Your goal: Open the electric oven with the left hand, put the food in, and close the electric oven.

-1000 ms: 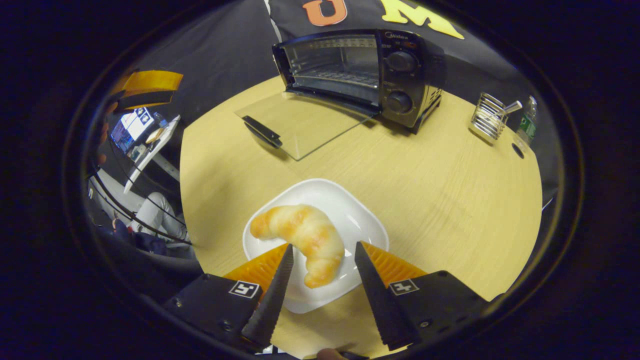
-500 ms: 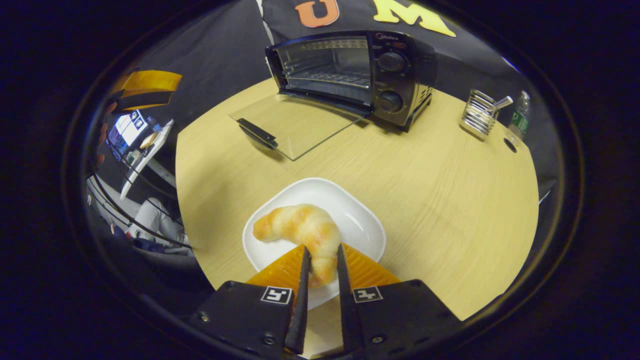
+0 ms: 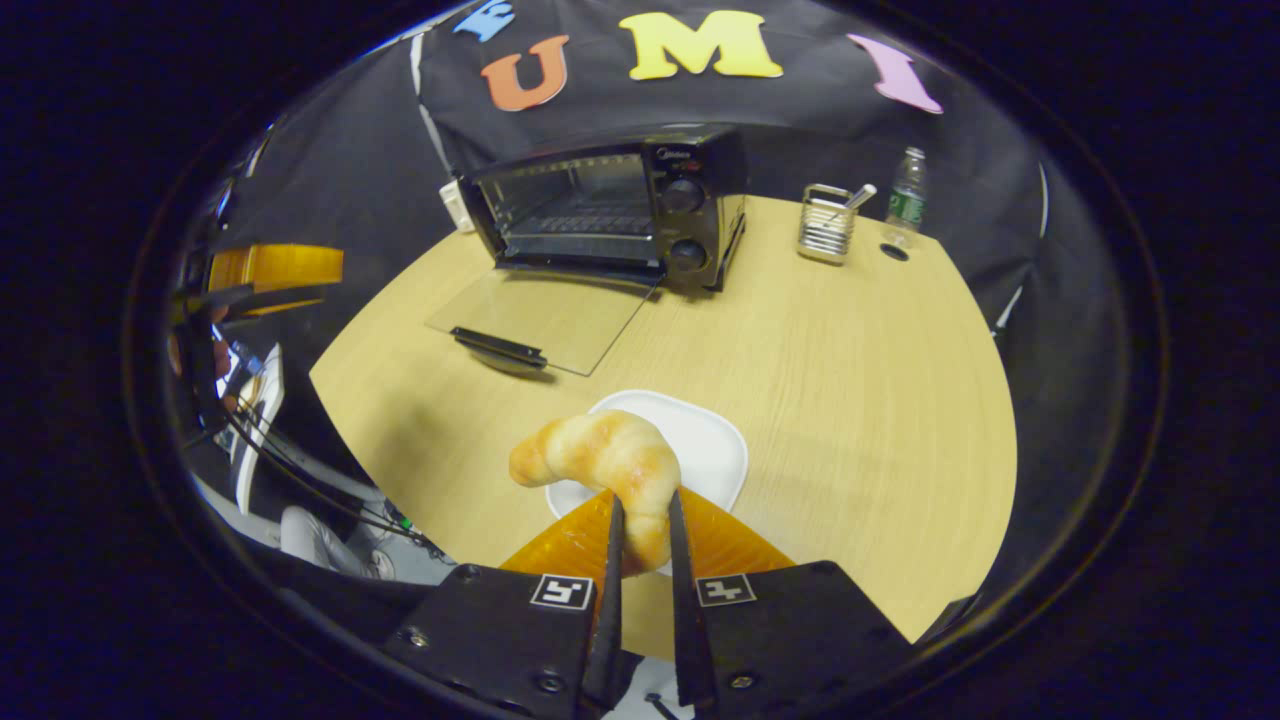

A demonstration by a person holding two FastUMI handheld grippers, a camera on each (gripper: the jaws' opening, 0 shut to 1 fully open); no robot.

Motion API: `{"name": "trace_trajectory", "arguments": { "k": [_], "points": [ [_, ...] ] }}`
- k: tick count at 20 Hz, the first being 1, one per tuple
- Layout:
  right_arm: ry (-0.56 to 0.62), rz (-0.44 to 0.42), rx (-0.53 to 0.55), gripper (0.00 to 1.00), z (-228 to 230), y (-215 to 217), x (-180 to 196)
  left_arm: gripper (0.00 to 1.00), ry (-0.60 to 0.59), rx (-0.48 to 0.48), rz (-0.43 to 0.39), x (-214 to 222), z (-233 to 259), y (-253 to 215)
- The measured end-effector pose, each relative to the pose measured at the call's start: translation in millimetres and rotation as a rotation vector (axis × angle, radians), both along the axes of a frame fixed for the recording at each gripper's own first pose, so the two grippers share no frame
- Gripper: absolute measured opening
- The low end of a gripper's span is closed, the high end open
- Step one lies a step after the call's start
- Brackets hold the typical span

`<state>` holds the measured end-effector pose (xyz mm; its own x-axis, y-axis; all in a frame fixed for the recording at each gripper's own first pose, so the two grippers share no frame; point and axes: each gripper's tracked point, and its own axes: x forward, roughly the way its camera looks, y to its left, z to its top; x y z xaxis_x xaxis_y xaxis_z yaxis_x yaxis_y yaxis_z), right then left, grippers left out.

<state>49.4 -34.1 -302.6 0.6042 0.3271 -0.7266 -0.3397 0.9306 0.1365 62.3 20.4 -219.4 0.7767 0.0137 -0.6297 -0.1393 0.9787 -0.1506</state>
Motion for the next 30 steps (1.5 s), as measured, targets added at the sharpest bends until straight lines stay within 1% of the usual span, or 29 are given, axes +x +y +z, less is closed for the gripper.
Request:
{"name": "trace_trajectory", "arguments": {
  "k": [2,5,7,10,13,16,17,20,22,25,27,30],
  "points": [
    [-0.027,-0.060,0.040,0.24,14.9,16.1,-0.3,0.94,-0.002,-0.014,-0.018,-7.7,-1.7,10.9],
    [-0.081,-0.137,0.103,0.26,36.7,48.3,15.9,0.93,0.001,-0.018,-0.035,-23.3,-0.4,32.8],
    [-0.118,-0.198,0.145,0.22,48.9,69.6,36.8,0.93,-0.009,0.001,-0.038,-33.3,5.0,53.3],
    [-0.170,-0.274,0.179,0.24,62.0,98.0,76.5,0.93,-0.006,0.031,-0.027,-49.1,12.1,89.3],
    [-0.188,-0.330,0.210,0.23,56.4,128.1,121.7,0.93,0.000,0.062,0.007,-65.3,19.2,128.0],
    [-0.213,-0.360,0.228,0.24,52.7,155.6,167.4,0.93,0.018,0.083,0.057,-77.5,21.2,160.5],
    [-0.225,-0.366,0.231,0.22,50.1,164.9,182.0,0.94,0.026,0.088,0.071,-81.3,21.1,168.2],
    [-0.252,-0.400,0.252,0.22,44.9,185.0,220.2,0.93,0.058,0.104,0.105,-92.9,14.2,186.1],
    [-0.274,-0.419,0.259,0.24,40.6,193.5,242.8,0.94,0.074,0.115,0.122,-100.1,11.5,195.6],
    [-0.303,-0.441,0.255,0.22,34.3,198.5,267.5,0.93,0.099,0.130,0.143,-110.8,6.4,208.2],
    [-0.317,-0.457,0.260,0.22,32.7,197.8,280.1,0.93,0.107,0.131,0.153,-110.2,7.3,211.6],
    [-0.345,-0.459,0.248,0.23,34.0,197.1,293.0,0.93,0.106,0.131,0.155,-108.7,8.1,211.6]
  ]
}}
